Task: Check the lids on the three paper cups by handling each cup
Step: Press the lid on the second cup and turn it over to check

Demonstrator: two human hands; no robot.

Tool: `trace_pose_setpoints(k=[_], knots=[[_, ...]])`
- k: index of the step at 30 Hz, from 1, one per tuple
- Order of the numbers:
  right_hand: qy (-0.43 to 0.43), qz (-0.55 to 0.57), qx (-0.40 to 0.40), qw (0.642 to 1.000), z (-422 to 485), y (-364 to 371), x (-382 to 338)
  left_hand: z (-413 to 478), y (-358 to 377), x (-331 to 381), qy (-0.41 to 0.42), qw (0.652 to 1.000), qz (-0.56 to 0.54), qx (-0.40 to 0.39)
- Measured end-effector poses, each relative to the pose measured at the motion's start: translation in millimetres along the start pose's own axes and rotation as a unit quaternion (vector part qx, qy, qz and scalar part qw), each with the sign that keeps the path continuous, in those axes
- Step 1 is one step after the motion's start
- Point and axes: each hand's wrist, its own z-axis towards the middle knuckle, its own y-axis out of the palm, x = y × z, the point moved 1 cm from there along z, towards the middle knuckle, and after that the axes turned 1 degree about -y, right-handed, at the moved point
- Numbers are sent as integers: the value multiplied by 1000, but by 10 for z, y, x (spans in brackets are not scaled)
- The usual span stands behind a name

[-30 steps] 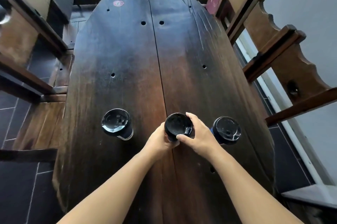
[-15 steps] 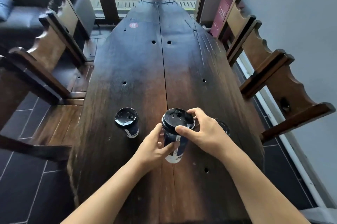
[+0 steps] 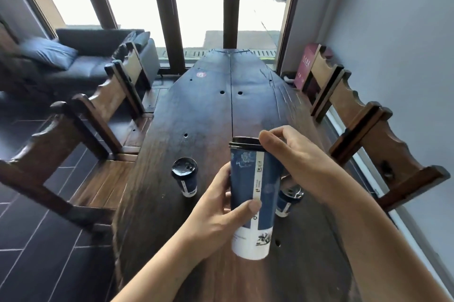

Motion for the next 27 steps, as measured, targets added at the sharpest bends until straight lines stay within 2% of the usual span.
trace_pose_setpoints(k=[3, 10, 15, 19, 27], knots=[[-12, -17, -7, 1000, -124, -30, -142, -116, 58, 133, 16, 1000, 2, -19], [-26, -39, 1, 999, -257, -36, -306, -223, 68, 257, 53, 999, 5, -10], [-20, -25, -9, 999, -205, 11, -310, -216, 22, 265, 47, 999, 9, -6], [-24, -32, -7, 999, -124, 53, -250, -182, -53, 190, 33, 999, 15, -8], [-15, -62, -3, 998, 99, 335, 314, 106, -333, -300, -58, 994, 96, -14]])
